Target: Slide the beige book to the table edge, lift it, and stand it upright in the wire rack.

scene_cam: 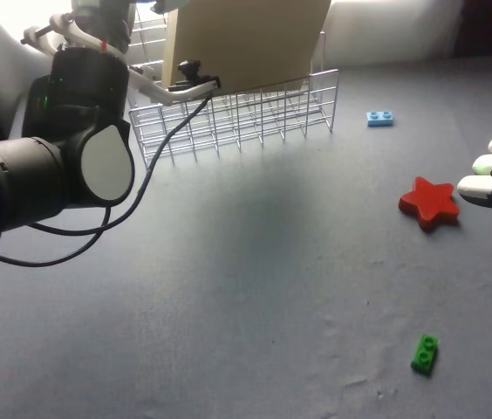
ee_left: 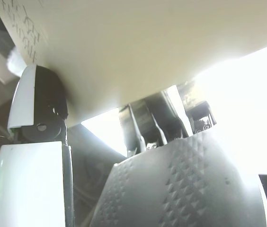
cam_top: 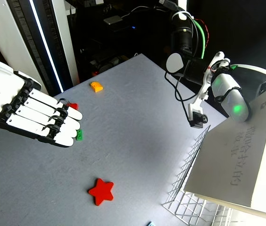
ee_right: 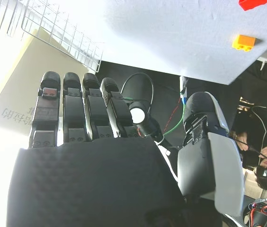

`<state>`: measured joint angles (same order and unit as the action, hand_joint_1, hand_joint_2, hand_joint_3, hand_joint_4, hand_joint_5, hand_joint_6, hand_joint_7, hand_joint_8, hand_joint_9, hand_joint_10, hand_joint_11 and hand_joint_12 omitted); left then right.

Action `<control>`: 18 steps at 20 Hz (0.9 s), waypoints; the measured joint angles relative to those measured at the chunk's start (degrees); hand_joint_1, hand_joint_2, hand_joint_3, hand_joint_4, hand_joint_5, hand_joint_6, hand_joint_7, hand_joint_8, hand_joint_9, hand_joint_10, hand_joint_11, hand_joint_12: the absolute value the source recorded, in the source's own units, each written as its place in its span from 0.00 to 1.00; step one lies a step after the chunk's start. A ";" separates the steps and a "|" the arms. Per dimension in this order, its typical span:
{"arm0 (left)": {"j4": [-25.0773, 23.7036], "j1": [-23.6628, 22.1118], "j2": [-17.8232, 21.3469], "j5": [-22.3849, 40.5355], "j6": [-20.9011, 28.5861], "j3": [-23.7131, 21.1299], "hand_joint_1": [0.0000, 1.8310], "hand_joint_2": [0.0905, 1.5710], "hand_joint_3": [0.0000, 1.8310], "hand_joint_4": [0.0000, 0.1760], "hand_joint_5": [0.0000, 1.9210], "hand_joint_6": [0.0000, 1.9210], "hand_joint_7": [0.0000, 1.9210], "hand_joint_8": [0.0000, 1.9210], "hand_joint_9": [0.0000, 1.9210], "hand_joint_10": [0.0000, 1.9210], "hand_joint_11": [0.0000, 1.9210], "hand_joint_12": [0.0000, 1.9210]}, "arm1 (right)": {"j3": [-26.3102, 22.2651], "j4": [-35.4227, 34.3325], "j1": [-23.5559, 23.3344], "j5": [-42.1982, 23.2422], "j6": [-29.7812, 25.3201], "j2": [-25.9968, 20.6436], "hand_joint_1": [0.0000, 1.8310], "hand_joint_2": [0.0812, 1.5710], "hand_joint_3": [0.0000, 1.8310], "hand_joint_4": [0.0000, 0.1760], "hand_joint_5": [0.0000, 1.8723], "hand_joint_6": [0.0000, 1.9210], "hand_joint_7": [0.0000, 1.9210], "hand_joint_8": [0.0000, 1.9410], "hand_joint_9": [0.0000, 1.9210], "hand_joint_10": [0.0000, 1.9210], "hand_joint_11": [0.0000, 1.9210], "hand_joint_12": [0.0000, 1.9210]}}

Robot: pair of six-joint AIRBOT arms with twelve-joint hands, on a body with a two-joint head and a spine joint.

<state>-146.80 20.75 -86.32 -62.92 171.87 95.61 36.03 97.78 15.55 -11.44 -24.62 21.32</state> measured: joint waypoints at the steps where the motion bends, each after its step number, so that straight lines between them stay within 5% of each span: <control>1: 0.26 0.15 -0.24 -0.20 0.15 0.09 0.65 0.74 0.00 0.00 0.39 0.65 0.49 0.61 0.47 0.32 0.24 0.68 | 0.00 0.00 0.00 -0.07 0.00 0.00 0.00 0.71 0.00 0.00 0.00 0.00 0.00 0.00 0.00 0.00 0.00 0.00; 18: 1.55 0.70 -5.42 -2.27 0.72 5.14 0.66 0.73 0.00 0.00 0.40 0.63 0.50 0.59 0.47 0.33 0.26 0.70 | 0.00 0.00 0.00 -0.07 0.48 0.44 0.00 0.71 0.00 0.00 0.00 0.00 0.00 0.00 0.00 0.00 0.00 0.00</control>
<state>-145.25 21.45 -91.74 -65.19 172.59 100.75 36.03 97.78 15.55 -11.51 -24.14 21.76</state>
